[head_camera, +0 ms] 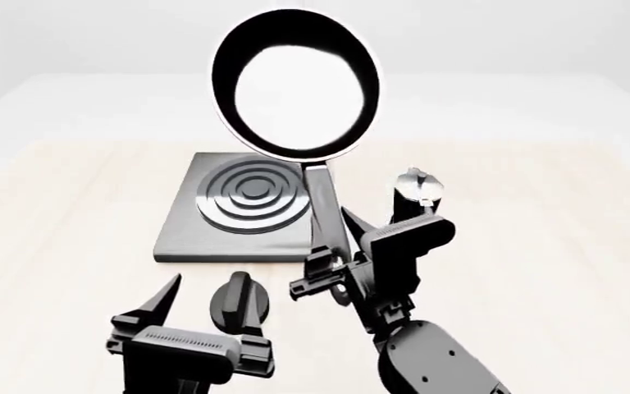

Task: Put the frying pan on the stove.

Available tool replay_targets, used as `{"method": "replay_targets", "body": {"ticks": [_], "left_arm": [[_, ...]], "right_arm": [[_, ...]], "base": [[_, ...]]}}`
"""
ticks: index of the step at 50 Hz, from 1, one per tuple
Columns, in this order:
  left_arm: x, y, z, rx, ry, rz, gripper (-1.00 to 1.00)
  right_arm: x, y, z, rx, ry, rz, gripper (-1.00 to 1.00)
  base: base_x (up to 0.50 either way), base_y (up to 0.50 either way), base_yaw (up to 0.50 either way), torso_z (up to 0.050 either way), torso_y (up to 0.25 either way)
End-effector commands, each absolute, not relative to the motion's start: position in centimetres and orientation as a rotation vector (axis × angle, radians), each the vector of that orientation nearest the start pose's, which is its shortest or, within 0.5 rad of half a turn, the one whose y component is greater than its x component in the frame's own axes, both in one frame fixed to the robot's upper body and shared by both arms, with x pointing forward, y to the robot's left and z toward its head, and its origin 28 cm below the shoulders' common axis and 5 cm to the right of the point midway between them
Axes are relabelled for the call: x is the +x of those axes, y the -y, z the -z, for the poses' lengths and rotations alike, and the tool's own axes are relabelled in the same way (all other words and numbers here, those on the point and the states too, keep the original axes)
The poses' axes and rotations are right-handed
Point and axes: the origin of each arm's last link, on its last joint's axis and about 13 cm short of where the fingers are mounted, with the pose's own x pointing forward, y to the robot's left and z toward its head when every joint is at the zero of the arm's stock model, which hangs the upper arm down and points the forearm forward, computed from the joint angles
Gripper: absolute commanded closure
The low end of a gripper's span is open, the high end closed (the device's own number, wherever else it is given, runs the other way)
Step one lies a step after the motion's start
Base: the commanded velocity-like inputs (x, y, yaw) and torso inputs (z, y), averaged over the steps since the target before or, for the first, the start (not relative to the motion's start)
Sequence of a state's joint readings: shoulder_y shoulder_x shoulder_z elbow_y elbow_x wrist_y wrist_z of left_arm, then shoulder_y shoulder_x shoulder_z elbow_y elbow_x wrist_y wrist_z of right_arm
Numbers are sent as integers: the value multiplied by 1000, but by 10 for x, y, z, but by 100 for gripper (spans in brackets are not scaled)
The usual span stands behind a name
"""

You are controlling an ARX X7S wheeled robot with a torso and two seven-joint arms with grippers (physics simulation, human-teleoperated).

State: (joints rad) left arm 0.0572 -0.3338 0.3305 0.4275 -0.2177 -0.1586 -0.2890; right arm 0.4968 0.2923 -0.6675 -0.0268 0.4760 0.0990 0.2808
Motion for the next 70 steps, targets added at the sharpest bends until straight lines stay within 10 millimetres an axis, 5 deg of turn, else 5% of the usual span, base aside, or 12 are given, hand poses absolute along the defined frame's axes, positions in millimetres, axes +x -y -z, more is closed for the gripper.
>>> {"method": "replay_targets", "body": {"ticks": [1,56,70], "left_arm": [[179,-198,-73,55,121,132,-100],[174,-198,-75,55,128,125,-100],[172,-198,-77,53,137,128,-100]], "right_arm": [[293,39,-110,-52,221,-400,100],[341,47,-132,-159,24,-511,100],[336,46,-132,-222,-46,-556,100]], "base": [[0,0,0,0,0],[0,0,0,0,2],[0,0,0,1,1]]}}
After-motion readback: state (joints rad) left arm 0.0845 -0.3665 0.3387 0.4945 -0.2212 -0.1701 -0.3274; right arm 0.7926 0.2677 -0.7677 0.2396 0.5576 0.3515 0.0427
